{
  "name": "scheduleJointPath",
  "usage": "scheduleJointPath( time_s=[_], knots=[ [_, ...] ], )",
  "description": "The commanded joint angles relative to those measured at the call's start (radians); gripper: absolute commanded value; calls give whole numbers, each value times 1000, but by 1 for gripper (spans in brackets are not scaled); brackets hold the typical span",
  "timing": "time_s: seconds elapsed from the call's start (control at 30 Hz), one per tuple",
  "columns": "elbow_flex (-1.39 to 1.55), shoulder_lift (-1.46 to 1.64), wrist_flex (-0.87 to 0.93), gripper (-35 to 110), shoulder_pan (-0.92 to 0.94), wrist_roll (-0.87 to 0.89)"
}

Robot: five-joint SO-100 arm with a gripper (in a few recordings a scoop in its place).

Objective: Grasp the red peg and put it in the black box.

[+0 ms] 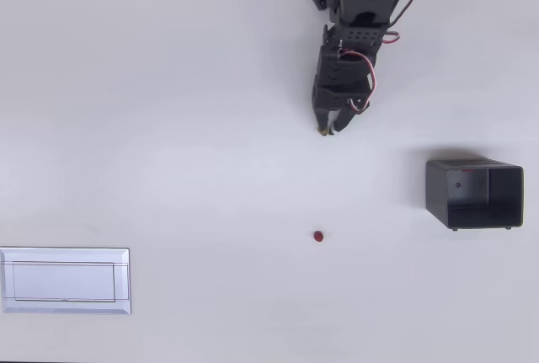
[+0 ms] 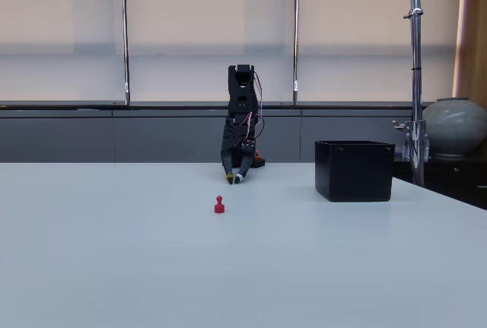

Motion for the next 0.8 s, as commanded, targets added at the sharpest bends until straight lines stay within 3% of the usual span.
scheduleJointPath(
  time_s=[0.0, 0.3, 0.77],
  knots=[
    [117, 117, -69, 0, 12, -40],
    [235, 371, -295, 14, 18, -26],
    [558, 673, -399, 27, 37, -43]
  ],
)
